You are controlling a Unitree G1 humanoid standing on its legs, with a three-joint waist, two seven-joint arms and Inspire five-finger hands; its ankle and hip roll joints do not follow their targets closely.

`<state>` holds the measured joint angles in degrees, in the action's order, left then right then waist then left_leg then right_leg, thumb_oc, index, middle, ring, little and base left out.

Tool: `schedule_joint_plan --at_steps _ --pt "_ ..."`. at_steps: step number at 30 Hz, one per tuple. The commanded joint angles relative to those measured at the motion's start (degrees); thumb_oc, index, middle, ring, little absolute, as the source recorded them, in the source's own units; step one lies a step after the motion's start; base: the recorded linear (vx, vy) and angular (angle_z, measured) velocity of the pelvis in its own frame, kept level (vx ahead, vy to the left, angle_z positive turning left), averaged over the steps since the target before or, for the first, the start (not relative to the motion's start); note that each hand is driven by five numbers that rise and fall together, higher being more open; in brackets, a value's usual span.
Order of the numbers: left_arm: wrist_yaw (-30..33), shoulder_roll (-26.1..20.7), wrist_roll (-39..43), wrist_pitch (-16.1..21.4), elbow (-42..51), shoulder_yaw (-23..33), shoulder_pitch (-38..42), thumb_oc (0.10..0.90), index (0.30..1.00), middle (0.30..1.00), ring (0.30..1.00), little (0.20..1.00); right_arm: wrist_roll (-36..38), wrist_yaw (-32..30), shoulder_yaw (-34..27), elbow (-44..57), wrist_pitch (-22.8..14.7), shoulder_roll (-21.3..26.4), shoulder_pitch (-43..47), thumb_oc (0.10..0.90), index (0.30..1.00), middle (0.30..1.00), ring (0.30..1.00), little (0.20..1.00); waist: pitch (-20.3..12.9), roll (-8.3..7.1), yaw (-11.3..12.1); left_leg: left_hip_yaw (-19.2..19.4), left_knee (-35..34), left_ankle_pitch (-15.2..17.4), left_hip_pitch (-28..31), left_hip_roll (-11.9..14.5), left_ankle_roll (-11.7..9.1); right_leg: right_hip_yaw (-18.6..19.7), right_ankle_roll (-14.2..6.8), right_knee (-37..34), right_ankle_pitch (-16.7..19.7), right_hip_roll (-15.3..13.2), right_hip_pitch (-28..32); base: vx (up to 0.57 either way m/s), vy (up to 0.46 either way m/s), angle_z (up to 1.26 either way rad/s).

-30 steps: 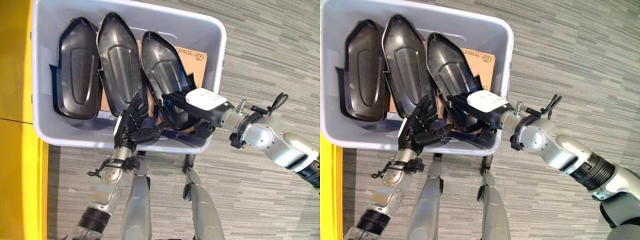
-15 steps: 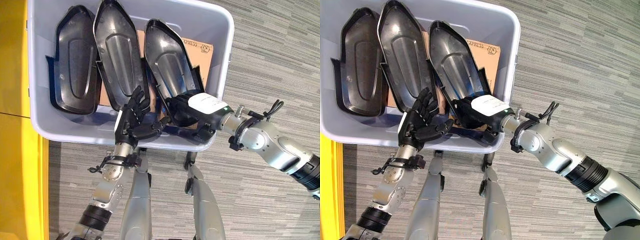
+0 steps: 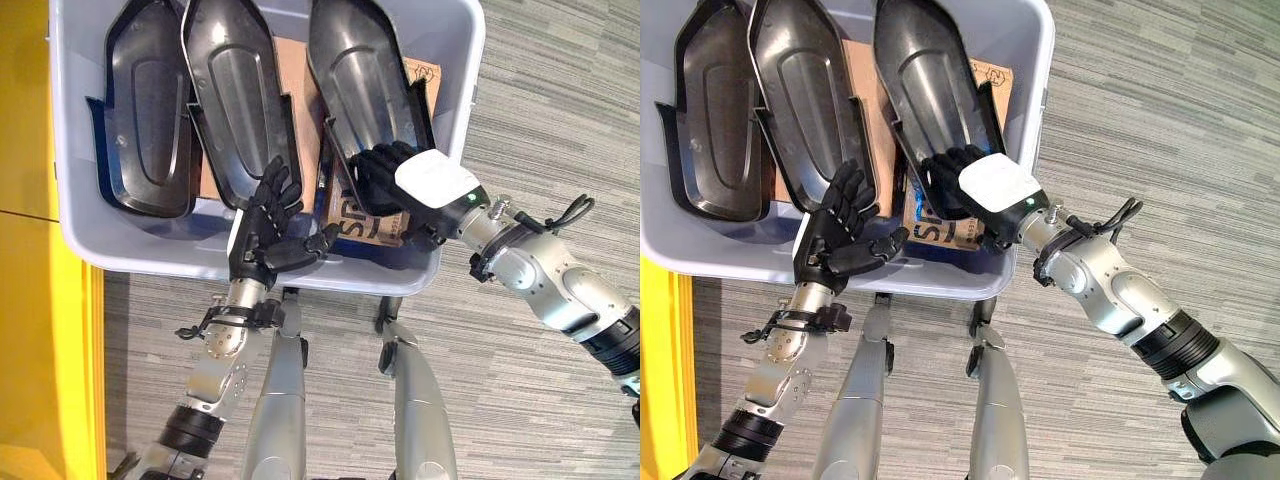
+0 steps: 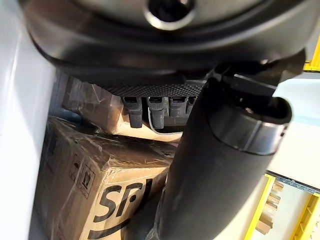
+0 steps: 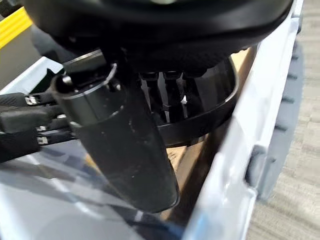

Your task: Move parts from the plastic box to the shelf.

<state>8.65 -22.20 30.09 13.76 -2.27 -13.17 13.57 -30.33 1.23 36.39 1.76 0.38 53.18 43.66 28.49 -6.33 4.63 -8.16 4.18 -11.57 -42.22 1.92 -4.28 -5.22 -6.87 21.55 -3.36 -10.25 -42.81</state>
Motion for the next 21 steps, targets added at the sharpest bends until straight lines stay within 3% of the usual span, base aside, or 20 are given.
schedule_joint_plan --at_steps 1,2,3,21 --pt "4.7 -1.1 0.5 -3.4 -7.4 3.6 -8.3 0.900 1.000 1.000 1.000 1.000 -3.5 0.6 -2.1 -5.8 4.2 1.2 3.3 0.900 1.000 1.000 1.000 1.000 1.3 -0.78 0.0 1.5 5.7 8.4 -0.3 0.2 1.6 2.6 0.1 -14.5 12.1 -0.4 6.0 -0.01 0.004 0.03" --pt "4.7 -1.1 0.5 -3.4 -7.4 3.6 -8.3 0.900 1.000 1.000 1.000 1.000 -3.5 0.6 -2.1 -5.8 4.2 1.2 3.3 0.900 1.000 1.000 1.000 1.000 1.3 -0.78 0.0 1.5 5.7 8.4 -0.3 0.2 1.6 2.6 0.1 -14.5 12.1 -0.4 6.0 0.00 0.000 0.00" --pt "4.8 -1.1 0.5 -3.5 -7.5 3.6 -8.2 0.900 1.000 1.000 1.000 1.000 -4.1 1.2 -2.2 -6.4 4.8 0.4 2.6 0.400 0.300 0.300 0.300 0.300 1.3 -0.72 0.0 1.4 5.7 8.3 -0.6 0.2 1.6 2.6 0.2 -14.4 12.0 -0.4 5.7 0.00 0.000 0.00" --pt "4.2 -0.8 0.3 -4.3 -10.0 3.7 -8.4 0.900 1.000 1.000 1.000 1.000 -2.5 1.4 -4.9 -4.9 4.5 -1.5 -4.1 0.400 0.300 0.300 0.300 0.300 1.3 -1.60 -0.3 1.2 5.0 7.9 2.1 0.5 1.3 2.4 0.1 -14.5 11.8 -0.4 8.4 0.00 -0.001 0.01"
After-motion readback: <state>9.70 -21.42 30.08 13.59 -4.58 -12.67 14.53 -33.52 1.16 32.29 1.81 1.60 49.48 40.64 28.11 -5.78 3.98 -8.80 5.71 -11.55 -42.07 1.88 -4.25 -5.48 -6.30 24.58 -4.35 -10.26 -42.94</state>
